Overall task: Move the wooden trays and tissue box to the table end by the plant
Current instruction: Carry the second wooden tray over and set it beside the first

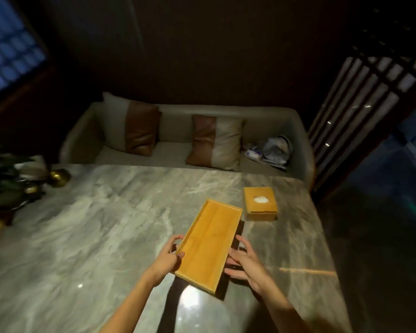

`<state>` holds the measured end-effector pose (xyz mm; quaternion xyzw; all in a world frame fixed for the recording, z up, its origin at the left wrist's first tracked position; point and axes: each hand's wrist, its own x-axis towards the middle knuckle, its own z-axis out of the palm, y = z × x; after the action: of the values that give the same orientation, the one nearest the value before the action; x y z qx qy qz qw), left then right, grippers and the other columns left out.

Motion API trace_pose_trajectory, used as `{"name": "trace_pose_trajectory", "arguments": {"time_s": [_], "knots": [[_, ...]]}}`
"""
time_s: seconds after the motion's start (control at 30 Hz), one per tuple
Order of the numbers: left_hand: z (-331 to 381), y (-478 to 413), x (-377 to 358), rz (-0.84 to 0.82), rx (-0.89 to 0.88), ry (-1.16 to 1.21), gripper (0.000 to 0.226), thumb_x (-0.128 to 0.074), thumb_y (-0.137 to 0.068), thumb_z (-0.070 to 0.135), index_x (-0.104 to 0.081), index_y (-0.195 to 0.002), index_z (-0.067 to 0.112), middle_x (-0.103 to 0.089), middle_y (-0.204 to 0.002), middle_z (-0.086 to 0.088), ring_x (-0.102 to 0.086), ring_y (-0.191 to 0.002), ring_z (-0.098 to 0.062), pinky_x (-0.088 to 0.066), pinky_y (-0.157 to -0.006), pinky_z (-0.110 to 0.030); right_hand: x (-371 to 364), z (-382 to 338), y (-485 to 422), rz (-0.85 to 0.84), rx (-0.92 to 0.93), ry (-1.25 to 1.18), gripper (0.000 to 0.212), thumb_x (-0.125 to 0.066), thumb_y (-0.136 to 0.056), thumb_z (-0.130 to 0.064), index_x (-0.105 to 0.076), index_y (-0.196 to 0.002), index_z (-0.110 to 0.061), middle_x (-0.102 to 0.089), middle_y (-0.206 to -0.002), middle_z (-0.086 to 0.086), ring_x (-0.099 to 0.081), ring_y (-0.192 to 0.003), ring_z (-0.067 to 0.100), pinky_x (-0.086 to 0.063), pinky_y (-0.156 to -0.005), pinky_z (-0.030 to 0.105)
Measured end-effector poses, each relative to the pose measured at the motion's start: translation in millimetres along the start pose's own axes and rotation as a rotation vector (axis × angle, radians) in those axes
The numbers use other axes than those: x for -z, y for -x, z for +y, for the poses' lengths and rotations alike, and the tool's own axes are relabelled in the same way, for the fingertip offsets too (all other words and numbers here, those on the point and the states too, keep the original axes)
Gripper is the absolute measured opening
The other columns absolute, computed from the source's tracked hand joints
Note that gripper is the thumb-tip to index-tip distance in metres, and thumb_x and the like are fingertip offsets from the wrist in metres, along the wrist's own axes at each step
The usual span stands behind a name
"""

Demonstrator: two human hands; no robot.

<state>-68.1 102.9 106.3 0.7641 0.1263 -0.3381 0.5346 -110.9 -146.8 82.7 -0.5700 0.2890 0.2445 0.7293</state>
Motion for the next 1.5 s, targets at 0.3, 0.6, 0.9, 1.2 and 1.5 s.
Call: {"name": "trace_pose_trajectory", "arguments": {"time_s": [0.3, 0.6, 0.9, 1.2, 1.5], "knots": [[-57.2, 86.8, 216.7, 0.315, -0.144, 0.293, 0.044, -0.043, -0.094, -0.001, -0.048, -0.116, 0.036, -0.063, -0.086, -0.009, -0.058, -0.072, -0.021, -0.043, -0.057, -0.029, -234.3, -54.5, -7.0, -0.2, 0.196, 0.203, 0.069, -0.066, -0.09, -0.035, -0.031, -0.149, -0.034, -0.067, -0.119, 0.009, -0.068, -0.107, 0.027, -0.063, -0.074, 0.041], [-125.7, 166.0, 311.2, 0.516, -0.155, 0.376, 0.037, -0.046, -0.098, 0.01, -0.045, -0.124, 0.035, -0.067, -0.105, 0.006, -0.07, -0.085, -0.001, -0.052, -0.062, -0.01, -410.5, -19.6, -13.2, -0.457, 0.192, 0.472, 0.082, -0.067, -0.091, -0.014, -0.017, -0.154, -0.035, -0.074, -0.071, 0.005, -0.074, -0.075, 0.018, -0.064, -0.062, 0.034], [-201.1, 210.2, 351.8, 0.805, 0.009, 0.905, 0.042, -0.066, -0.087, 0.037, -0.053, -0.122, 0.018, -0.071, -0.109, -0.011, -0.072, -0.093, -0.019, -0.058, -0.071, -0.027, -511.5, 32.9, -42.0, -0.533, -0.083, 0.523, 0.076, -0.073, -0.083, 0.0, -0.038, -0.148, -0.018, -0.074, -0.108, 0.023, -0.075, -0.09, 0.035, -0.061, -0.082, 0.046], [-264.5, 135.3, 472.1, 0.912, 0.148, 0.849, 0.023, -0.056, -0.094, 0.005, -0.055, -0.071, 0.006, -0.058, -0.071, -0.01, -0.057, -0.069, -0.019, -0.049, -0.085, -0.041, -636.5, 84.4, -123.2, -0.22, -0.145, 0.46, 0.075, -0.065, -0.085, 0.011, -0.038, -0.148, -0.02, -0.07, -0.101, 0.016, -0.073, -0.071, 0.025, -0.063, -0.051, 0.035], [-364.3, 45.0, 578.7, 0.765, 0.334, 0.515, 0.036, -0.051, -0.097, 0.022, -0.049, -0.125, 0.0, -0.06, -0.12, -0.029, -0.062, -0.099, -0.035, -0.053, -0.091, -0.053, -743.1, 159.1, -208.7, 0.034, -0.08, 0.587, 0.067, -0.062, -0.092, -0.001, -0.038, -0.148, -0.03, -0.071, -0.119, 0.013, -0.072, -0.088, 0.032, -0.063, -0.074, 0.047]]}}
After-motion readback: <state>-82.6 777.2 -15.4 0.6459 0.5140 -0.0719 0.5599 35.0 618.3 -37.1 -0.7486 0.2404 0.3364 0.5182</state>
